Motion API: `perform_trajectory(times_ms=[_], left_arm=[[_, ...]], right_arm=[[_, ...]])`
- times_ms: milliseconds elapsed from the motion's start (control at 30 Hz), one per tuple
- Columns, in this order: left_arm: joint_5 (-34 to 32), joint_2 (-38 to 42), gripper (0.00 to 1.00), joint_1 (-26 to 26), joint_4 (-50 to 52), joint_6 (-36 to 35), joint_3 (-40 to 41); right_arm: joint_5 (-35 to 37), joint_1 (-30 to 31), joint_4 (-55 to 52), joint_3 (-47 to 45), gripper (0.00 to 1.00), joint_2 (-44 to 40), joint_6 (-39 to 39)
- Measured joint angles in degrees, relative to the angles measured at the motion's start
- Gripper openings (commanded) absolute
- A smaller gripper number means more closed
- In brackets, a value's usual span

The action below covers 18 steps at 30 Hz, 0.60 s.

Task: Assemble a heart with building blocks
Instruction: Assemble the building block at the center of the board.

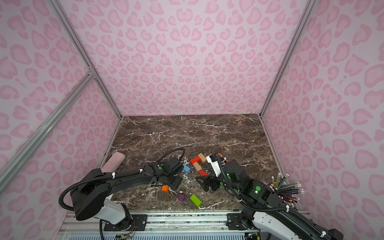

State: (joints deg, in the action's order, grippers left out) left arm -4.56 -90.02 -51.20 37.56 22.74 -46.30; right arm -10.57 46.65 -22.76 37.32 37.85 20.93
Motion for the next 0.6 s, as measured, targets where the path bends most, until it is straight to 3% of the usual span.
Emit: perform_trajectory(times_ms=[67,300,333,600], left_arm=[[-0.4,-0.5,0.41,0.0,0.0,-0.3,-0.2],[-1.0,-1.3,0.37,-0.6,-0.9,-3.1,-1.4],[-1.1,-1.6,0.32,-0.7,-1.0,-3.5,-1.6],[-2.0,-4.5,0.31,-0.7,-2.7,-6.8,-4.0]], right_arm=[[0.1,0.0,0.0,0.0,0.95,0.1,0.0],[0.4,-0.2,0.0,-0.3,0.95,0.6,0.0],[0.4,-0.2,-0.1,-0.3,0.94,0.6,0.0],[0.9,-0.2,-0.1,-0.3,0.94,0.5,0.0]])
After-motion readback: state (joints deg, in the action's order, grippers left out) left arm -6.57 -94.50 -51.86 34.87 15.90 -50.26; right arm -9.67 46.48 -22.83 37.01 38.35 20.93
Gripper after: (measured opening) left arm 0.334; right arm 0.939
